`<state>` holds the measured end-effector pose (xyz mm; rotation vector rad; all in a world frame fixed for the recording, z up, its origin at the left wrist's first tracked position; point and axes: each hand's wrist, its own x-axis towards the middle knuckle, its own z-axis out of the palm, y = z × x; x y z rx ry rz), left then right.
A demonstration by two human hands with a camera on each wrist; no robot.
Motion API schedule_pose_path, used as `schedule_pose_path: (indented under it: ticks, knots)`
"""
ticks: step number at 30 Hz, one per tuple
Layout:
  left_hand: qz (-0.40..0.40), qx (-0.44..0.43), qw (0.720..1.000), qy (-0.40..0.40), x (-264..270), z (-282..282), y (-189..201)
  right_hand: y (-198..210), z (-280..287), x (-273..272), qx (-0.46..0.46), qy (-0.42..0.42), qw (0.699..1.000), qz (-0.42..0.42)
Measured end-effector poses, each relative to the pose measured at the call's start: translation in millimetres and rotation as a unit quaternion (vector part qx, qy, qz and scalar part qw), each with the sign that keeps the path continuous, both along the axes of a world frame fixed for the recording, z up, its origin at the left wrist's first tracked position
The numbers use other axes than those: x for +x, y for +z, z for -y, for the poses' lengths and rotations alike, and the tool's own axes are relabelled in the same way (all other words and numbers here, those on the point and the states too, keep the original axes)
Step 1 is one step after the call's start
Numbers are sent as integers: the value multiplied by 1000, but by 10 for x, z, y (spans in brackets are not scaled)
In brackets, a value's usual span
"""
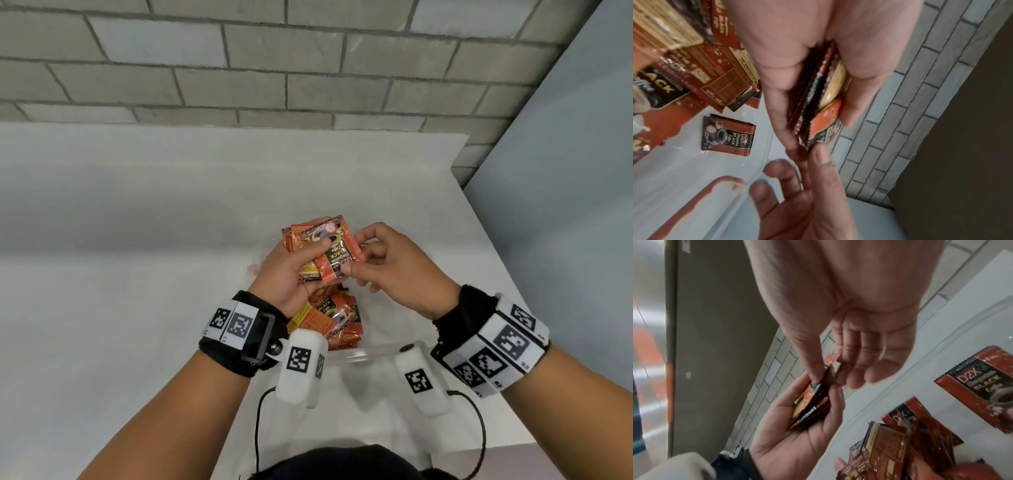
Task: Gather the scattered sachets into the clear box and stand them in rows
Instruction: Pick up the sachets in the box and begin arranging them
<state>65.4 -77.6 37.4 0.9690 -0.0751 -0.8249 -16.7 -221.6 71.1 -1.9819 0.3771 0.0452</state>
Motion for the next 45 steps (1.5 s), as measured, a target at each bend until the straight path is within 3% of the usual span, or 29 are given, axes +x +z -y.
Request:
schedule_pose_path:
  ticks: [5, 10, 13, 16, 21, 28, 32, 36, 40, 45]
  knots:
    - [43, 20, 999, -24, -71, -15, -22, 45, 45, -65, 69, -54, 993, 75]
    - [65, 34, 995, -60, -173, 20, -84, 150, 85, -122, 62, 16, 997, 37]
    - [77, 26, 996, -36, -233, 64, -94, 138, 118, -115, 2, -15, 999, 41]
    - [76, 3, 997, -10, -246, 76, -75, 85, 166, -140, 24, -63, 997, 30]
    - [87, 5, 996, -28, -253, 43, -85, 66, 223, -206, 30, -32, 998, 46]
    - [-13, 10, 997, 71, -127, -69, -113, 234, 480, -134, -82, -36, 995, 37]
    - [-41, 3, 994, 100, -54, -174, -135, 248, 572, 25, -221, -20, 974, -36]
    - [-49, -12, 994, 92, -38, -216, -144, 85, 638, 225, -346, 27, 930, -123]
    - [-55, -16, 995, 88, -22, -244, -135, -56, 647, 368, -399, 54, 893, -202]
    - [-62, -20, 993, 103, 9, -305, -140, -126, 565, 526, -444, 78, 863, -227]
